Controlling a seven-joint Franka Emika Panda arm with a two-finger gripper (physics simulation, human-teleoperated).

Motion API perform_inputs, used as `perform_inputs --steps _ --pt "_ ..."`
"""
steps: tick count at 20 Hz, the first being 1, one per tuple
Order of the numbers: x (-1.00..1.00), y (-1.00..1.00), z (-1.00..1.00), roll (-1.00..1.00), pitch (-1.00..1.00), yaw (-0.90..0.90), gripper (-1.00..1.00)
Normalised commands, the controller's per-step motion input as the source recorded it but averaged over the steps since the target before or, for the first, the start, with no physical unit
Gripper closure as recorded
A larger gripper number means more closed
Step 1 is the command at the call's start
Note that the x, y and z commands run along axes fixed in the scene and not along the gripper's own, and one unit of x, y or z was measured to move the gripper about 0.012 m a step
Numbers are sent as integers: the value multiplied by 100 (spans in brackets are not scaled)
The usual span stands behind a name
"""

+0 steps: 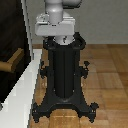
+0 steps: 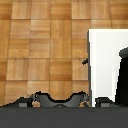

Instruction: Open the door by pressing down and pulling on the handle.

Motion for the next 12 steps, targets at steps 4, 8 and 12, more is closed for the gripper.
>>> perform_inputs --steps 4,8,12 --pt "0 -75 0 0 0 0 -100" --pt "0 -50 0 0 0 0 -100" --pt "0 -75 0 0 0 0 -100"
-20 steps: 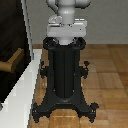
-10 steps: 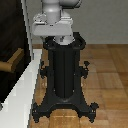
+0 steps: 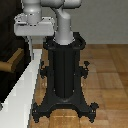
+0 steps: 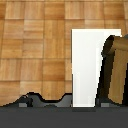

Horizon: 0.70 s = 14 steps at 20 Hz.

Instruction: Open the door by pressing down and pulling on the handle.

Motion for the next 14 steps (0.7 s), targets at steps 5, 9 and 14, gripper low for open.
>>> perform_inputs --steps 5,9,14 --pt "0 -60 0 0 0 0 -100" --pt "0 0 0 0 0 -8 -100" --pt "0 0 0 0 0 -9 -100"
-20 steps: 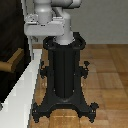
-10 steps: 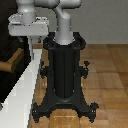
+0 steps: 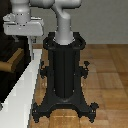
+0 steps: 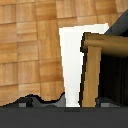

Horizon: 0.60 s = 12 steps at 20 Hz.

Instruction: Open the door by pressing down and pulling on the handle.

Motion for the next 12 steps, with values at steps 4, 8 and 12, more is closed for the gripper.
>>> perform_inputs --steps 4,8,12 --pt "0 -75 0 0 0 -4 -100" --pt "0 -25 0 0 0 0 -100" --pt "0 -25 0 0 0 0 -100"
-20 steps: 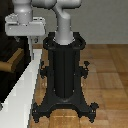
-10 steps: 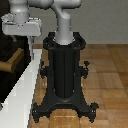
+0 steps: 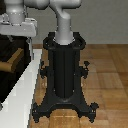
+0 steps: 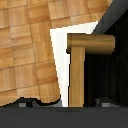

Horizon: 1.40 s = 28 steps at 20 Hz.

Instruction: Open the door by pressing down and pulling on the handle.

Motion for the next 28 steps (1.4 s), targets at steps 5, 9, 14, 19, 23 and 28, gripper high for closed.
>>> perform_inputs --steps 5,9,14,19,23,28 --pt "20 0 0 0 0 0 -100" --pt "0 0 0 0 0 0 -100" --pt "0 -60 -60 0 0 0 -100" --pt "0 -40 -60 0 0 0 -100" --pt "0 -50 -50 0 0 0 -100" --pt "0 0 0 0 0 0 100"
